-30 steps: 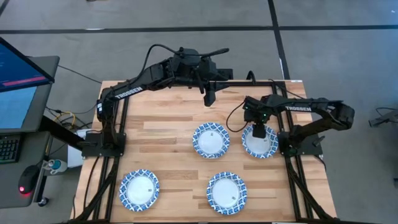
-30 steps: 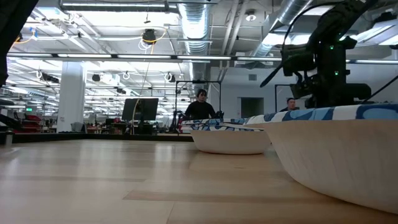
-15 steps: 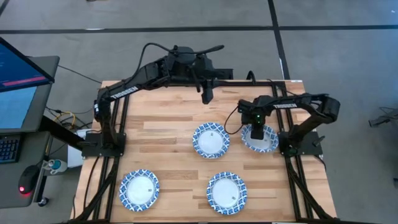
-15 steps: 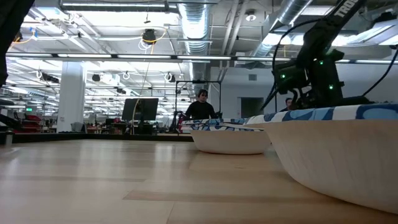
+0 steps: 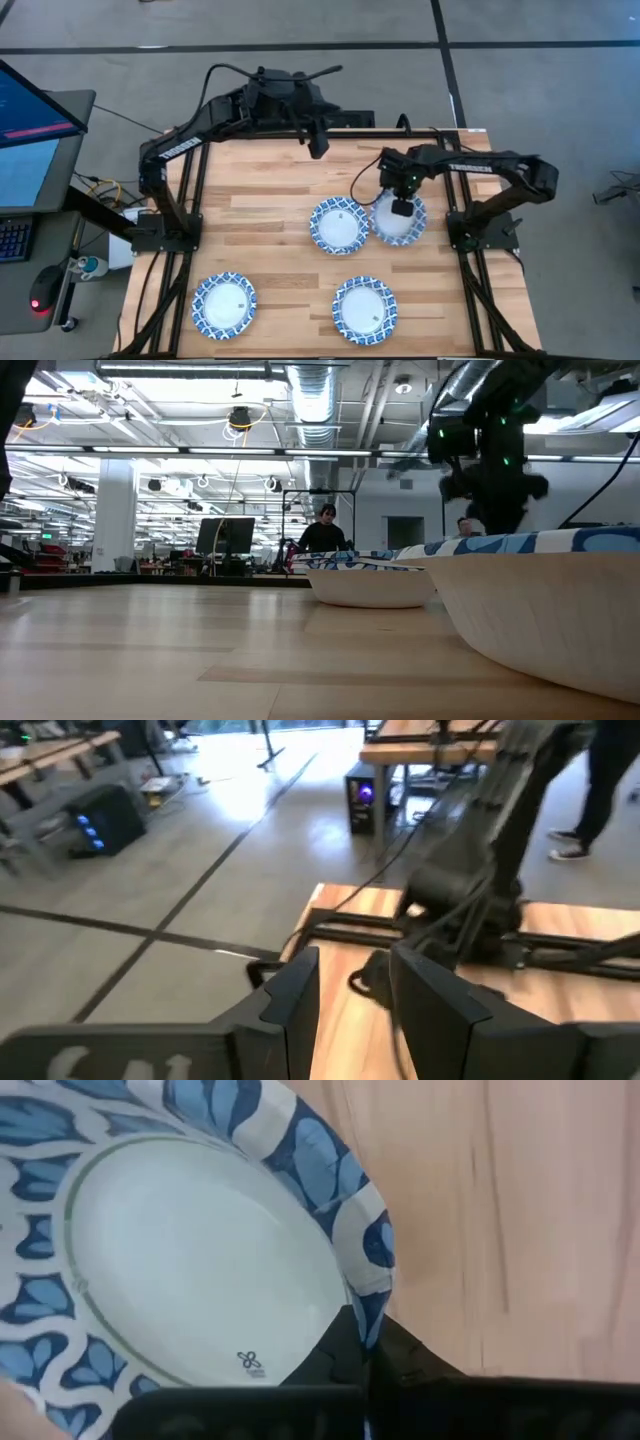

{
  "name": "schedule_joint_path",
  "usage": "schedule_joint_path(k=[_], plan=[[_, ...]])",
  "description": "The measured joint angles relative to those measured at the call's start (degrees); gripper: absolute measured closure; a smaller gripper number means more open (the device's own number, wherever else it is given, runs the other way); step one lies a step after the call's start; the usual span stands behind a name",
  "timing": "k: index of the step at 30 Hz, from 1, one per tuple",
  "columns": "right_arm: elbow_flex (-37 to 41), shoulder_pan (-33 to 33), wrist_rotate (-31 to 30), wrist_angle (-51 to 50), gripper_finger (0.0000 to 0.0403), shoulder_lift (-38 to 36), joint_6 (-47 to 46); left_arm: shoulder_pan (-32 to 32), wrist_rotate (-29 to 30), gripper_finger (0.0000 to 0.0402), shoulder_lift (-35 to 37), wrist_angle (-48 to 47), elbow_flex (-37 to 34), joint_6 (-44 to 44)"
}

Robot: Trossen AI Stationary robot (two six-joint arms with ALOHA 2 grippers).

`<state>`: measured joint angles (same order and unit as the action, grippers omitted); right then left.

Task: Nest bowls inside each other
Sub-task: Stack the white bowl on top of the other white bowl

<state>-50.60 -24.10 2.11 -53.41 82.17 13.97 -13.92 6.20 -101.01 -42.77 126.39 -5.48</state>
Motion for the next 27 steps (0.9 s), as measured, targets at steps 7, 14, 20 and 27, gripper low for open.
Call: schedule_joint_path(k=[7, 14, 20, 27], plan=[[-11.30, 2.94, 4.29, -4.12, 0.0398, -0.79, -4.73, -0.02, 3.27, 0.0285, 1.29, -2.26, 0.00, 0.01], [-21.47, 7.06, 3.79, -3.27, 0.0398, 5.63, -6.81, -0.02, 3.67, 0.0285, 1.46, -2.99, 0.00, -0.02], [-26.88, 9.63, 2.53, -3.50, 0.0399, 17.20, -7.84, -0.02, 8.46, 0.0285, 1.66, -5.15, 0.00, -1.72], [-36.27, 10.13, 2.44, -6.16, 0.0395, 25.34, -7.97, -0.08, 10.77, 0.0285, 3.63, -12.61, -0.02, 0.21]])
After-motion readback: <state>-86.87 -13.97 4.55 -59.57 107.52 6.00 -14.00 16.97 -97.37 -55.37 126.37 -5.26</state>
